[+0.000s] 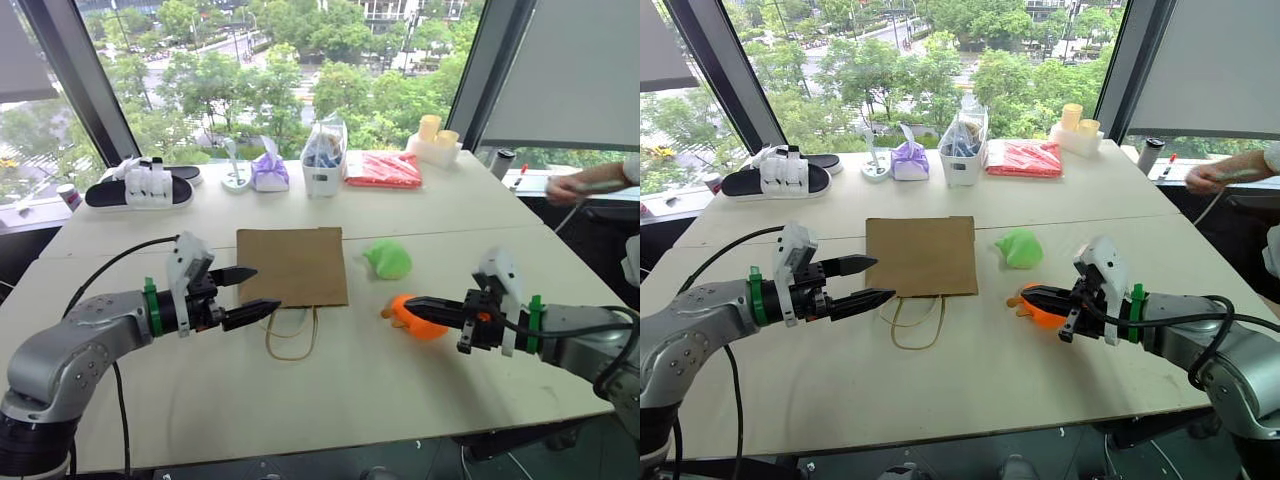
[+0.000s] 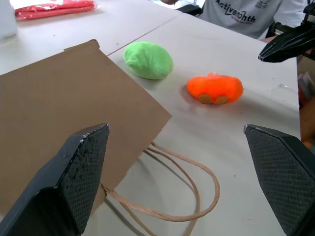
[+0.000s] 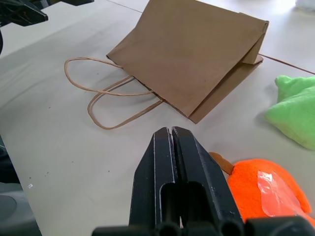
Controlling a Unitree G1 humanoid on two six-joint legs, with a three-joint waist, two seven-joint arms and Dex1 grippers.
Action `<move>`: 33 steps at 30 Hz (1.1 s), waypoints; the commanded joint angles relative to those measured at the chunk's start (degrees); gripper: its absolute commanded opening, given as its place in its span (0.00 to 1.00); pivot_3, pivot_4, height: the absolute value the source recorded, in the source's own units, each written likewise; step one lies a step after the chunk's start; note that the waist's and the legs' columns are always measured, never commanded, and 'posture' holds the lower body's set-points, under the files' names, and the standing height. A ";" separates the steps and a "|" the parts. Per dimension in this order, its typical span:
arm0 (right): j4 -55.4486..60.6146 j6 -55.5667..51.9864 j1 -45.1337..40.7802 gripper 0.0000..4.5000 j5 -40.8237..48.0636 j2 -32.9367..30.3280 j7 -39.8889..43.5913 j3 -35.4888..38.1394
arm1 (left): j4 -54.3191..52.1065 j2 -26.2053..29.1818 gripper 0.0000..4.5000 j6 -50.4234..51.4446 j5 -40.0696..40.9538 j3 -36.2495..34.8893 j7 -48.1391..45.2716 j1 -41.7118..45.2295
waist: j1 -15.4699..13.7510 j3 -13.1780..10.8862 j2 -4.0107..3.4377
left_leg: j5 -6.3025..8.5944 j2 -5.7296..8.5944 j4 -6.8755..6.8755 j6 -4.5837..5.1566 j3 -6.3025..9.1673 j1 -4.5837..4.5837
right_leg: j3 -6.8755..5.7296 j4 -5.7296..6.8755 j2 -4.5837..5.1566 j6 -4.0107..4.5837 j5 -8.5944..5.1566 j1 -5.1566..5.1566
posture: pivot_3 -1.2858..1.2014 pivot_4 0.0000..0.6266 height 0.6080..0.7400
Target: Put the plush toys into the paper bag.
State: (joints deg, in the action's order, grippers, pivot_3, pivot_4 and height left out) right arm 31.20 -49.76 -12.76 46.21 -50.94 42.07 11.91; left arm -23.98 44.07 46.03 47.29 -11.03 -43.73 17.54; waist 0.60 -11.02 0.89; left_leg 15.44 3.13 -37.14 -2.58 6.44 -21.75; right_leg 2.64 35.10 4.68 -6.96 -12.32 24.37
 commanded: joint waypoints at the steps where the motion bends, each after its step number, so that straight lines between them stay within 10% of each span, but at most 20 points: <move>1: 0.02 0.76 -1.31 0.00 -0.20 -0.34 0.57 0.35 | -2.22 -0.09 1.00 -0.03 0.43 -1.37 1.09 -0.53 | 0.03 0.00 0.00 | 0.00 0.00 0.00 0.00 0.00 0.00 | 0.00 0.00 0.00 0.00 0.00 0.00 | 0.52 0.24 1.00; 17: 0.83 0.43 -0.65 0.00 -0.30 0.37 -0.04 -0.12 | -2.52 0.35 1.00 -2.10 -0.57 -1.77 0.24 -1.93 | 0.04 0.00 0.00 | 0.00 0.01 0.01 0.00 -0.01 0.00 | 0.00 0.00 0.00 0.01 0.00 0.00 | 0.52 0.24 1.00; 33: 4.75 0.81 1.82 0.00 -1.51 1.79 -2.75 -1.47 | 13.79 5.16 1.00 -46.19 -31.92 11.38 -20.77 -5.34 | -0.34 0.00 -0.02 | 0.00 -0.03 0.01 0.00 -0.05 -0.04 | 0.00 -0.08 0.04 0.11 -0.05 0.00 | 0.52 0.24 1.00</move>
State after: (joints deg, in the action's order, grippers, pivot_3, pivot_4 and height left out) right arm 33.78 -49.68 -11.09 44.47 -49.55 39.94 9.56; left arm -12.00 49.81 5.95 19.37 -1.41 -64.05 10.60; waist 0.26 -11.02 0.87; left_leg 15.45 3.10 -37.13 -2.59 6.40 -21.79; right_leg 2.64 35.01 4.72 -6.86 -12.37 24.37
